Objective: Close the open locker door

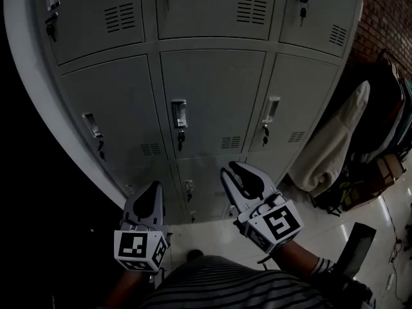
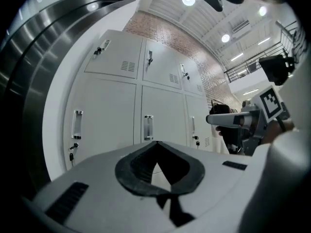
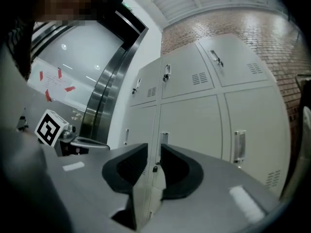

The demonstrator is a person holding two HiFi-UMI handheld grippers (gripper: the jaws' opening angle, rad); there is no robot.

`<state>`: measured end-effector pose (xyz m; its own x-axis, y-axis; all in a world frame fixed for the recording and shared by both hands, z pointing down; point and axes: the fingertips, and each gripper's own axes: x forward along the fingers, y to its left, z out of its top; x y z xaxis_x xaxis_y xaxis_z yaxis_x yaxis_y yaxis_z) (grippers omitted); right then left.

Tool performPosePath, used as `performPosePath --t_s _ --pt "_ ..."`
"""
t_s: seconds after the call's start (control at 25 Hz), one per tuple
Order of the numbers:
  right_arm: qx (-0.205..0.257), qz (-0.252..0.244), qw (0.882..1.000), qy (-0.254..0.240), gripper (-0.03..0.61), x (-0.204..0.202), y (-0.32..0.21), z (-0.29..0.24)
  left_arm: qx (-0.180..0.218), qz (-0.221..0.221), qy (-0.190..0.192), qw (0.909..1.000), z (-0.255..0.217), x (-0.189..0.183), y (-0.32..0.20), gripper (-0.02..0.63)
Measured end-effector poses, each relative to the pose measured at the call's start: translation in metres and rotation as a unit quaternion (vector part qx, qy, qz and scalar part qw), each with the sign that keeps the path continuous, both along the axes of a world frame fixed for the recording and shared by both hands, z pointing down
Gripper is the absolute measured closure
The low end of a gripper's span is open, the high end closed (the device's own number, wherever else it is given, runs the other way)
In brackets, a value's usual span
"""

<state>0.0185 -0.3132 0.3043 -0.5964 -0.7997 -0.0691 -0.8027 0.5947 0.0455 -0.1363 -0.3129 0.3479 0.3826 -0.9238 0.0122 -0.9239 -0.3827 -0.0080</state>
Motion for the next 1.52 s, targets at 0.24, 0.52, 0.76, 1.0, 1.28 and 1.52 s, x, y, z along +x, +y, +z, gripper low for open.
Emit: performPosePath --t_s 0.24,0.52,0.76,1.0,1.28,1.52 --pt "-0.018 0.023 1.000 -0.001 0.556 0.061 0.119 0.013 -0.006 -0.014 0.008 0.9998 0.000 0.041 0.108 0.609" --pt "-0.080 0.038 0.996 -0.024 0.578 0.101 0.204 0.042 -0.025 -0.034 -0.003 0.9991 0.008 0.066 0.202 0.609" --pt "-0.080 0.034 0.996 -0.026 0.578 0.078 0.240 0.039 -0.032 -0.035 0.003 0.9988 0.008 0.053 0.240 0.609" --pt "-0.082 0.049 0.995 -0.023 0.578 0.044 0.255 0.039 -0.032 -0.027 -0.005 0.9991 0.008 0.031 0.260 0.609" --pt "-0.090 0.050 0.995 -0.005 0.578 0.021 0.264 0.045 -0.045 -0.015 0.011 0.9988 0.019 0.022 0.270 0.609" --pt "-0.090 0.053 0.995 0.007 0.578 0.018 0.269 0.049 -0.046 0.000 0.013 0.9989 0.020 0.025 0.273 0.609"
